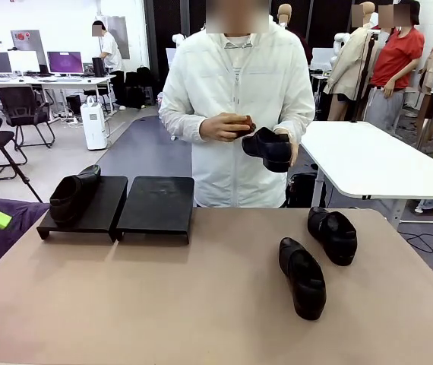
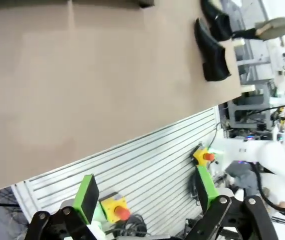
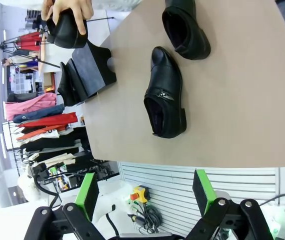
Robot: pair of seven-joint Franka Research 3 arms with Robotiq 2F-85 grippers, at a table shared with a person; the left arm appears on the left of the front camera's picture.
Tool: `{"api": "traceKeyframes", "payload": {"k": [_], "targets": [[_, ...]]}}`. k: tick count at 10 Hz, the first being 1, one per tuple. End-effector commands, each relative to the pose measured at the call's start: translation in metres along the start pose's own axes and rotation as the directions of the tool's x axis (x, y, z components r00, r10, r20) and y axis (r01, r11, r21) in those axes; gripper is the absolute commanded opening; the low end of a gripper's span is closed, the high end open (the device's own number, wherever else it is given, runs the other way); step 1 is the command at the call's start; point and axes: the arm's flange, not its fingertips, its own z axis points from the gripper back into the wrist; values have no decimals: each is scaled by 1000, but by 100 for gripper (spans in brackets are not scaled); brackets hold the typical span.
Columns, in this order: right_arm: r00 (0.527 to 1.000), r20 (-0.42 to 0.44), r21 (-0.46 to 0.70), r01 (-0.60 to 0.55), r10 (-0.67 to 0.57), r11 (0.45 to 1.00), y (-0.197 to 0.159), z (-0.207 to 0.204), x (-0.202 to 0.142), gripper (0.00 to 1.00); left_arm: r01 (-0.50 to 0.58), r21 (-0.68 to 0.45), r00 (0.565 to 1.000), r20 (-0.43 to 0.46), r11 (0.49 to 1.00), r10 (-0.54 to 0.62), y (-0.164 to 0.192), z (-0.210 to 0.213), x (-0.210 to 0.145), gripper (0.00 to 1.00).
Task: Organize the shoes by placing them on the stand.
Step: Place the Shoe from the middle of the table onto the Shoes Stand, then pick up one Shoe and place it in the middle of the table.
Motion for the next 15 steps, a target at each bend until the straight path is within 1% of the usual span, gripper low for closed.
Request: {"api": "traceKeyframes", "payload": {"k": [1,14,15], "targets": [[1000,-5,-9,-6,6,1000,2,4,-1,100,103,64,995,-25,993,-101,-36,-3,-7,100],[1000,0,0,0,0,1000,0,0,0,100,103,64,995,-25,993,-101,-36,-3,-7,100],[994,-59,-83,-93,88,992,26,-31,3,100,103,64,995,-25,993,-101,-36,-3,-7,100]]}}
